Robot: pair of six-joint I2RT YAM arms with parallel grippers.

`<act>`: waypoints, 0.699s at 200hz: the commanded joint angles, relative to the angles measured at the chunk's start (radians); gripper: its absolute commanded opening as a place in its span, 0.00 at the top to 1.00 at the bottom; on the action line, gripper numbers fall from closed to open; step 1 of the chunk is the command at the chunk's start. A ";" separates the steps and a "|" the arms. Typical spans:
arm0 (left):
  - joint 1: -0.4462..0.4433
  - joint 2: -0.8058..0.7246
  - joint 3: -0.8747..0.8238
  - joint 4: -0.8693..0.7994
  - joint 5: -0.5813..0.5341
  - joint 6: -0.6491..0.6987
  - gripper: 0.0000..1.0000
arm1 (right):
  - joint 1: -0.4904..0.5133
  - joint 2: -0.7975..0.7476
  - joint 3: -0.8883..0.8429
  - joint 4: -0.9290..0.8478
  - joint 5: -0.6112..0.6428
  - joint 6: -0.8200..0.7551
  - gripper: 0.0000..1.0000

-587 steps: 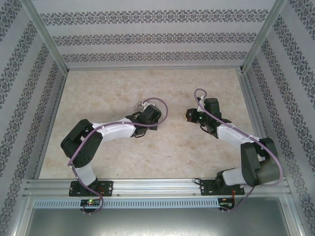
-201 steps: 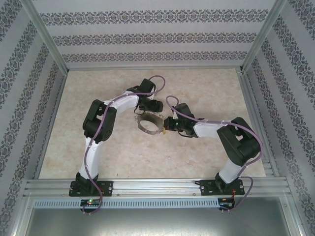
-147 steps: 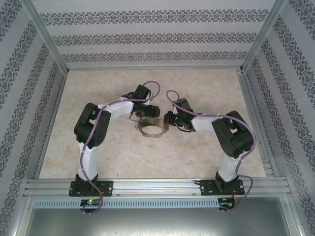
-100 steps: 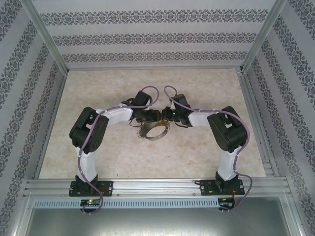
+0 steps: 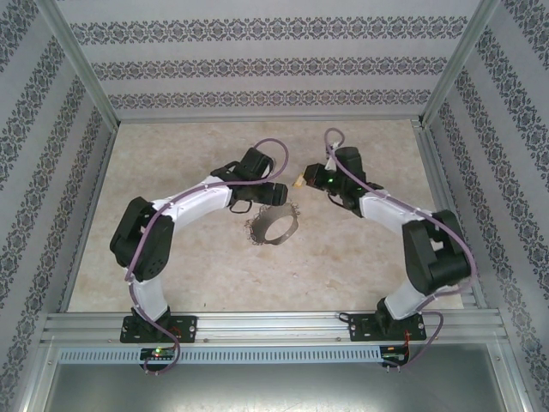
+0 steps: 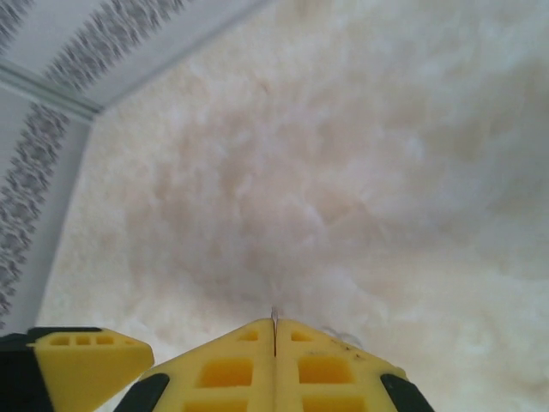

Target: Put the keys on the keyring

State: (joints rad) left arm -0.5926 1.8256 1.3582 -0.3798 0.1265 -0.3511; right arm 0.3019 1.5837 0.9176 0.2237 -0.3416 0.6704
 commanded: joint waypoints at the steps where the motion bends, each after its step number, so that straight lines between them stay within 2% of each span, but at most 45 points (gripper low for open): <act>1: -0.031 -0.015 0.008 -0.042 0.020 0.165 0.18 | -0.031 -0.062 -0.066 -0.023 -0.011 -0.036 1.00; 41: -0.071 0.016 0.027 -0.043 0.182 0.276 0.27 | -0.082 -0.210 -0.187 -0.065 0.001 -0.068 1.00; 79: -0.077 0.114 0.086 -0.029 0.329 0.300 0.48 | -0.112 -0.338 -0.292 -0.104 0.008 -0.083 1.00; 101: -0.075 0.175 0.117 -0.017 0.357 0.298 0.49 | -0.121 -0.404 -0.333 -0.132 0.015 -0.092 1.00; 129: -0.064 0.214 0.096 0.047 0.379 0.301 0.58 | -0.131 -0.449 -0.351 -0.170 0.013 -0.114 1.00; 140: -0.056 0.224 0.090 0.070 0.383 0.294 0.59 | -0.133 -0.455 -0.352 -0.185 0.010 -0.123 1.00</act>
State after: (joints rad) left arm -0.6655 2.0315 1.4525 -0.3767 0.4599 -0.0746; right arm 0.1802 1.1530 0.5793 0.0807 -0.3370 0.5903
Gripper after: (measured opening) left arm 0.420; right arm 0.050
